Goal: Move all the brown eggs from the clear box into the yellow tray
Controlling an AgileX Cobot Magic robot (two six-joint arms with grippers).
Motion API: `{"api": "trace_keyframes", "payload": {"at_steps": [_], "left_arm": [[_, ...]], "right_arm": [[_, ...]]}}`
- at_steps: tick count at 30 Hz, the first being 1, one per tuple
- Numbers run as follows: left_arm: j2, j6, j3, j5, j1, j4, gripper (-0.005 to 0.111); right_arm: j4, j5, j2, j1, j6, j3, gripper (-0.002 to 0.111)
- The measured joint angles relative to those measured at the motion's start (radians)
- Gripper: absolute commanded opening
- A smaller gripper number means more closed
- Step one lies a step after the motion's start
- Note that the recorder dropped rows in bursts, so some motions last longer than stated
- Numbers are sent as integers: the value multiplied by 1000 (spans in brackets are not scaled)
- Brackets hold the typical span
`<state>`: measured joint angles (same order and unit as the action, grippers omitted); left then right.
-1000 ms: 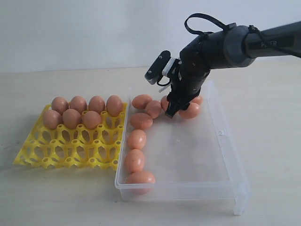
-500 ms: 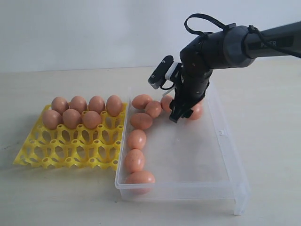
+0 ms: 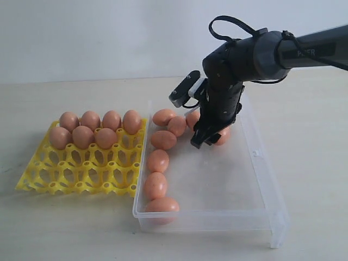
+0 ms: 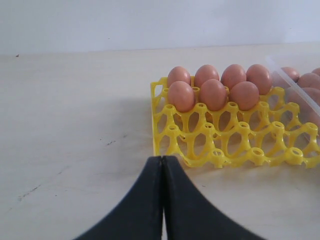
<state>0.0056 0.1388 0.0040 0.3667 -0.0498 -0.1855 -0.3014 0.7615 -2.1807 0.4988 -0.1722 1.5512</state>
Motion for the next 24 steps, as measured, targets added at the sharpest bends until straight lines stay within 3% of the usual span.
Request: {"api": "trace_keyframes", "payload": {"at_steps": [5, 24], "left_arm": [[0, 0, 0, 0, 0, 0, 0], [0, 0, 0, 0, 0, 0, 0]], "right_arm": [[120, -37, 0, -13, 78, 0, 62], [124, -73, 0, -17, 121, 0, 62]]}}
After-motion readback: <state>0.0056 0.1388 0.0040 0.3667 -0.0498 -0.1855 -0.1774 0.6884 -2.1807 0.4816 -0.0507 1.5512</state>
